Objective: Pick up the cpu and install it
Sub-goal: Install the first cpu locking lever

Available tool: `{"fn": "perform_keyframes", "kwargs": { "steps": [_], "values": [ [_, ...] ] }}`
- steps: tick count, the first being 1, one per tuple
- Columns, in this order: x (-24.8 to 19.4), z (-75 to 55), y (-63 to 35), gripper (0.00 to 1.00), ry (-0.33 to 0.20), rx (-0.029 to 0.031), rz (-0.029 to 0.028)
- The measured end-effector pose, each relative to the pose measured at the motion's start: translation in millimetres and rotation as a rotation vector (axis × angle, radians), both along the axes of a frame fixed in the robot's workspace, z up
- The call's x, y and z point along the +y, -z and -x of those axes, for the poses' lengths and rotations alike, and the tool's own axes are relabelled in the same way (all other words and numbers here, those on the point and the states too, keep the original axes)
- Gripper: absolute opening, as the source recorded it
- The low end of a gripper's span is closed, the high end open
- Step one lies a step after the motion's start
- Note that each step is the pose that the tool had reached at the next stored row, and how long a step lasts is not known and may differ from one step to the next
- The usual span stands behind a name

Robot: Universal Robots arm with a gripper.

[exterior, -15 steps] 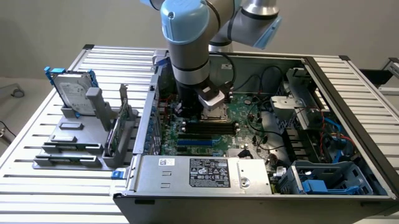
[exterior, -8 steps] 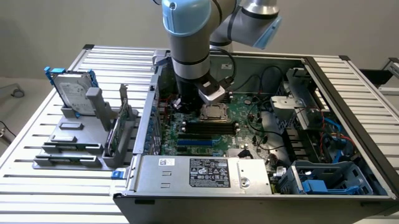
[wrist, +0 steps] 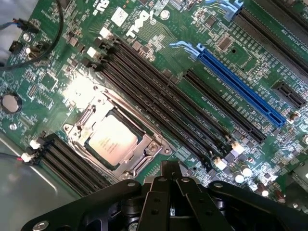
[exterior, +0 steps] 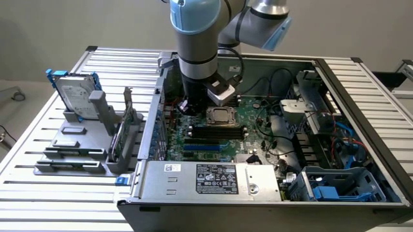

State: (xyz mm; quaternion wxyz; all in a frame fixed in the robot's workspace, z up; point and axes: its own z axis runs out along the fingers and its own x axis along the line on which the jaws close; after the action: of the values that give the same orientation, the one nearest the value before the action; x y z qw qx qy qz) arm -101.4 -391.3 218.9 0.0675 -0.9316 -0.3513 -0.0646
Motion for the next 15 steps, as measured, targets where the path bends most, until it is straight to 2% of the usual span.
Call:
{"fn": "perform_keyframes", "kwargs": {
  "steps": [15],
  "values": [
    [2.5, 0.0, -3.7, 0.11, -0.230, 0.0005, 0.0010]
  ]
}}
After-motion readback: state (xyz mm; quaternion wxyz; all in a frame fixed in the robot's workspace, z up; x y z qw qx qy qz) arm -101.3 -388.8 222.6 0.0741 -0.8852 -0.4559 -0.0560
